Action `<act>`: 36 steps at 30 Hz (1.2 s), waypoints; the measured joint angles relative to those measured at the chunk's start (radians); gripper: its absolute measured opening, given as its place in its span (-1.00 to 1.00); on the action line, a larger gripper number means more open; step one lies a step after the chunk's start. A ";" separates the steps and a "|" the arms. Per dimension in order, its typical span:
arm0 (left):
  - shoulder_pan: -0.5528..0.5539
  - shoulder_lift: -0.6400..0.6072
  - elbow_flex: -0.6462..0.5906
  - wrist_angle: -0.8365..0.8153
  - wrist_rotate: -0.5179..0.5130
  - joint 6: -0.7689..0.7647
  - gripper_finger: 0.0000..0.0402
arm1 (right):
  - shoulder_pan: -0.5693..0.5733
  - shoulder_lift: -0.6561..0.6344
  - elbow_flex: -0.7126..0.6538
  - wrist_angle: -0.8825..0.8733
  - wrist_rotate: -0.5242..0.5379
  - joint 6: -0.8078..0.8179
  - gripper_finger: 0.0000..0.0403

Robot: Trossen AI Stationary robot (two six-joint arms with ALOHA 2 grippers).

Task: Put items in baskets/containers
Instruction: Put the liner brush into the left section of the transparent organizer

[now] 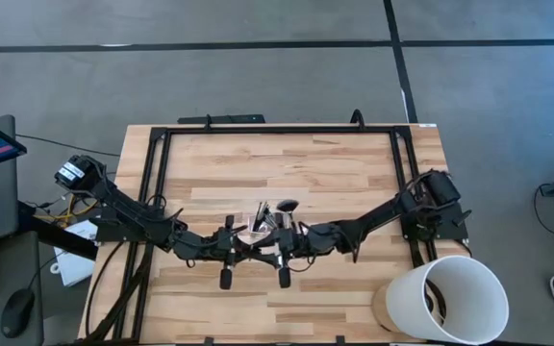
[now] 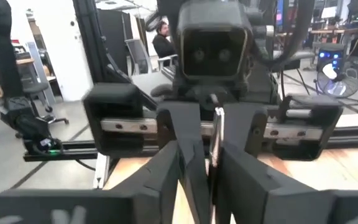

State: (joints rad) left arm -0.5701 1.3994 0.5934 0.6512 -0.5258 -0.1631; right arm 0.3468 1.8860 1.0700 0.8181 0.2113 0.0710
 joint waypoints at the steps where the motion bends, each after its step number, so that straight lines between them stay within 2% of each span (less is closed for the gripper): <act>1: 0.000 0.000 0.000 -0.001 -0.001 0.000 -0.94 | 0.001 -0.012 -0.001 -0.016 0.000 0.000 -0.45; 6: 0.009 0.002 -0.044 0.022 -0.074 0.002 -0.91 | 0.008 -0.093 -0.001 -0.164 0.021 0.000 -0.32; 10: 0.048 0.002 -0.138 0.164 -0.154 0.009 -0.94 | 0.040 -0.156 -0.001 -0.314 0.141 -0.002 -0.29; 14: 0.101 0.013 -0.215 0.383 -0.142 0.074 -0.90 | 0.079 -0.174 -0.001 -0.342 0.264 -0.058 -0.33; 17: 0.141 0.039 -0.237 0.440 -0.098 0.077 -0.92 | 0.100 -0.174 -0.001 -0.324 0.322 -0.096 -0.38; 26: 0.186 0.162 -0.235 0.519 -0.088 0.073 -0.89 | 0.110 -0.174 -0.001 -0.346 0.337 -0.095 -0.46; 30: 0.198 0.182 -0.235 0.520 -0.107 0.072 -0.94 | 0.112 -0.174 -0.001 -0.347 0.337 -0.088 -0.47; 36: 0.198 0.185 -0.235 0.520 -0.110 0.068 -0.87 | 0.112 -0.174 -0.001 -0.349 0.336 -0.072 -0.47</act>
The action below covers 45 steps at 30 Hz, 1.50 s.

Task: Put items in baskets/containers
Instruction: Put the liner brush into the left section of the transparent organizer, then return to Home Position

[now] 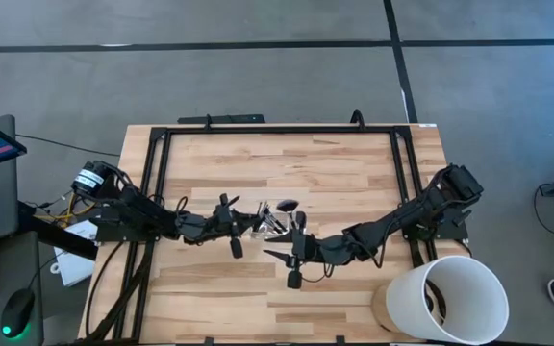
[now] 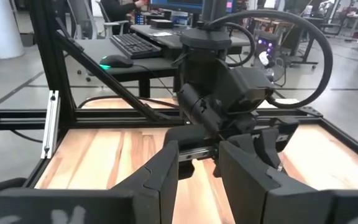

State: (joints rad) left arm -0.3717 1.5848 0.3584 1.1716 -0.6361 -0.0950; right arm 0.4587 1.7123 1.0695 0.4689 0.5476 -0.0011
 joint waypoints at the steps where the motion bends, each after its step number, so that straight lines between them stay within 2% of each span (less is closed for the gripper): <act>1: 0.000 0.000 0.000 -0.004 0.000 -0.008 -0.88 | 0.000 0.000 0.000 -0.001 0.000 0.003 -0.47; 5: 0.000 0.000 -0.020 -0.008 0.000 -0.043 -0.94 | 0.000 0.000 0.000 -0.013 -0.003 0.027 -0.47; 9: 0.013 0.000 -0.045 -0.011 -0.011 -0.095 -0.88 | 0.000 0.000 0.000 -0.020 -0.005 0.028 -0.47; 18: 0.019 0.000 -0.047 -0.012 0.010 -0.108 -0.91 | 0.000 0.000 0.000 -0.024 -0.005 0.037 -0.47; 26: 0.019 0.000 -0.047 -0.035 0.016 -0.131 -0.77 | 0.006 0.000 0.000 -0.026 -0.005 0.038 -0.47; 45: 0.039 0.000 -0.047 -0.070 0.016 -0.192 -0.76 | 0.006 0.000 0.000 -0.049 -0.002 0.037 -0.47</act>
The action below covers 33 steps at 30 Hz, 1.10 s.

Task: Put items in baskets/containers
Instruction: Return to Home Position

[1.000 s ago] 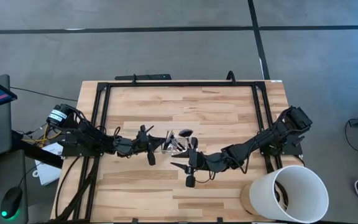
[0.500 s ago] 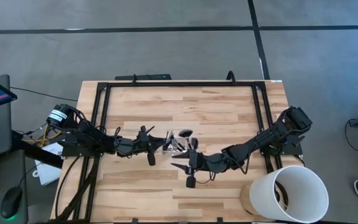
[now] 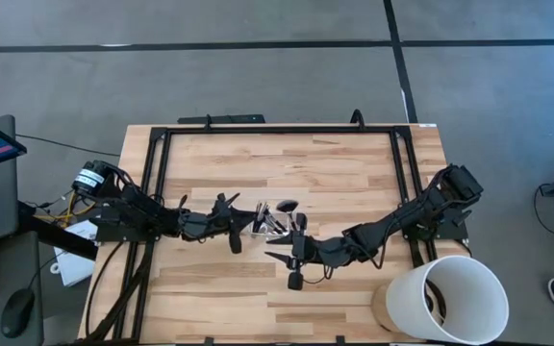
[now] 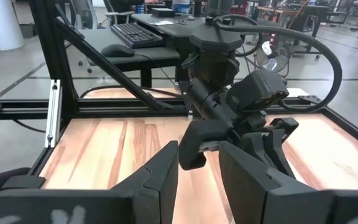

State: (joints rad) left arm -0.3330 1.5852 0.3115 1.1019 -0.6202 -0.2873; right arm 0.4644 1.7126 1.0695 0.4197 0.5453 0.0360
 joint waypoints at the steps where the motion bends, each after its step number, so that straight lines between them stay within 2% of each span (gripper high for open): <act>1: 0.004 0.000 0.000 -0.002 0.000 -0.006 -0.76 | 0.000 0.000 0.000 -0.002 0.000 0.001 -0.47; 13: -0.016 -0.018 0.001 0.002 0.000 -0.001 -0.76 | 0.000 0.000 0.000 -0.044 0.005 0.019 -0.47; 25: -0.158 -0.228 0.001 -0.002 0.000 0.179 -0.76 | 0.001 0.000 0.000 -0.087 0.061 0.045 -0.47; 33: -0.245 -0.311 0.001 -0.019 -0.004 0.234 -0.76 | 0.005 0.000 0.000 -0.085 0.063 0.045 -0.47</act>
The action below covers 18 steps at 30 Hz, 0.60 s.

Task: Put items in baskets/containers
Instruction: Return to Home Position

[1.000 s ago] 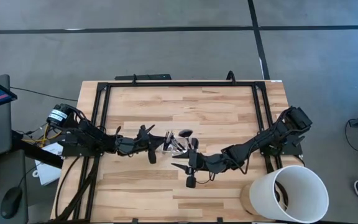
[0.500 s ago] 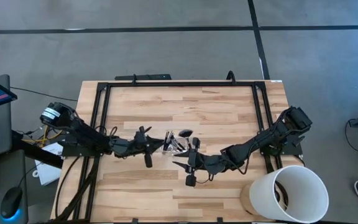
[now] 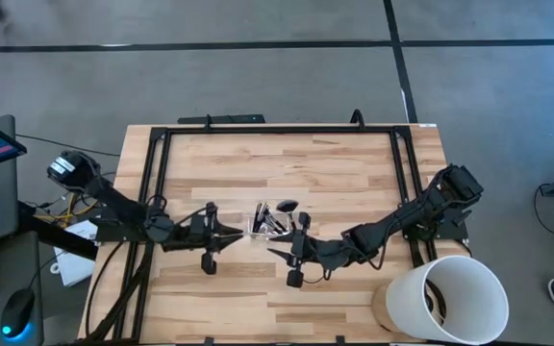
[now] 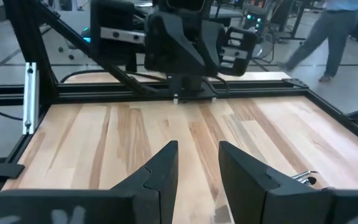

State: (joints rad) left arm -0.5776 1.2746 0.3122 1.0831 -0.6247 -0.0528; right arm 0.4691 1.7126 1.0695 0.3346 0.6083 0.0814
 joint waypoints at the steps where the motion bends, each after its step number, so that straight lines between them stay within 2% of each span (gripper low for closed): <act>1: -0.007 -0.008 0.000 -0.004 0.001 0.000 -0.76 | 0.001 0.000 0.000 0.000 0.000 0.000 -0.47; 6: -0.025 -0.025 0.000 -0.006 0.058 0.000 -0.76 | 0.002 0.000 0.000 -0.010 -0.003 -0.001 -0.48; 14: -0.007 -0.025 0.000 -0.013 0.390 -0.027 -0.76 | 0.001 0.000 0.000 -0.037 -0.065 0.000 -0.71; 18: -0.002 -0.024 0.000 -0.013 0.419 -0.030 -0.76 | -0.001 0.000 0.000 -0.044 -0.085 0.000 -0.85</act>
State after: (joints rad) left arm -0.5797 1.2503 0.3122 1.0698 -0.2056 -0.0830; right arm 0.4685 1.7130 1.0695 0.2909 0.5228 0.0810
